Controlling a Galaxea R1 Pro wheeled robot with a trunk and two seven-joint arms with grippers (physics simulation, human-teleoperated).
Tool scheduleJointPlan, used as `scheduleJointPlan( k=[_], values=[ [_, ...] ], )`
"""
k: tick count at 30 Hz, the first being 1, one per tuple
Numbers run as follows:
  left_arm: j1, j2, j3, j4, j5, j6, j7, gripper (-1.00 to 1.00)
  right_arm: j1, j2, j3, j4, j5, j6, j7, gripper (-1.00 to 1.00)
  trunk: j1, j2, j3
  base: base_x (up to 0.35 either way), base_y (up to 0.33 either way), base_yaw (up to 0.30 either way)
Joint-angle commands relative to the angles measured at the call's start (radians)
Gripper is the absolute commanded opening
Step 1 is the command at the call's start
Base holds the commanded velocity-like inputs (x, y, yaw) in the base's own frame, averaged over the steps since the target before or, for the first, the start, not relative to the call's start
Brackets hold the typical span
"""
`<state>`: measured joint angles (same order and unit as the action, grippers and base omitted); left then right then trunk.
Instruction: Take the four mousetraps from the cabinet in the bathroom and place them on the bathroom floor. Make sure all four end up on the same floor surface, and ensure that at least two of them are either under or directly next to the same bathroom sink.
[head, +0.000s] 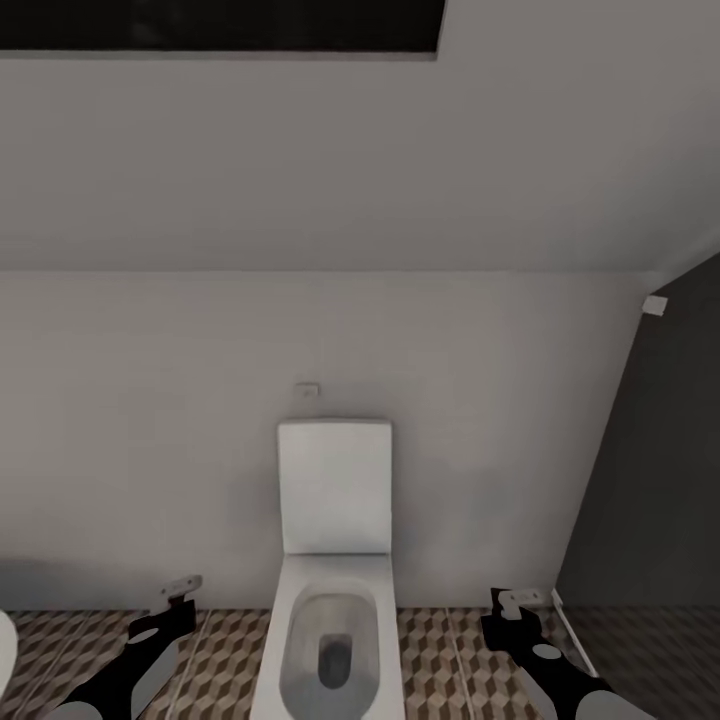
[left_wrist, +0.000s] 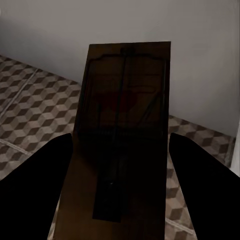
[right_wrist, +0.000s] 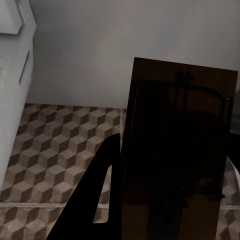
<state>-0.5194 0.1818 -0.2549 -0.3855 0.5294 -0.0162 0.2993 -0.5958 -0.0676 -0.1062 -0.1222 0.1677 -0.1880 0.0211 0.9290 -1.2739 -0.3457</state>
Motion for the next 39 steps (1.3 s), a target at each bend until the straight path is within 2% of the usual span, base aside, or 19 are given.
scheduleJointPlan(
  k=[1, 9, 39],
  values=[
    [-0.001, 0.001, -0.009, -0.001, 0.009, -0.001, 0.007, -1.00, -0.001, 0.000, -0.009, 0.001, 0.007, -0.004, 0.005, -1.00, 0.004, -0.008, -0.004, 0.000, 0.160, 0.000],
    [-0.001, 0.001, -0.009, -0.001, 0.009, -0.001, 0.007, -1.00, -0.001, 0.000, -0.009, 0.001, 0.007, -0.004, 0.005, -1.00, 0.035, -0.064, -0.029, 0.000, 0.083, 0.000],
    [-0.001, -0.001, -0.012, -0.001, 0.008, 0.000, 0.006, -1.00, -0.001, 0.000, -0.009, 0.000, 0.007, -0.004, 0.005, -1.00, 0.150, -0.274, -0.123, 0.000, 0.001, 0.000]
  ],
)
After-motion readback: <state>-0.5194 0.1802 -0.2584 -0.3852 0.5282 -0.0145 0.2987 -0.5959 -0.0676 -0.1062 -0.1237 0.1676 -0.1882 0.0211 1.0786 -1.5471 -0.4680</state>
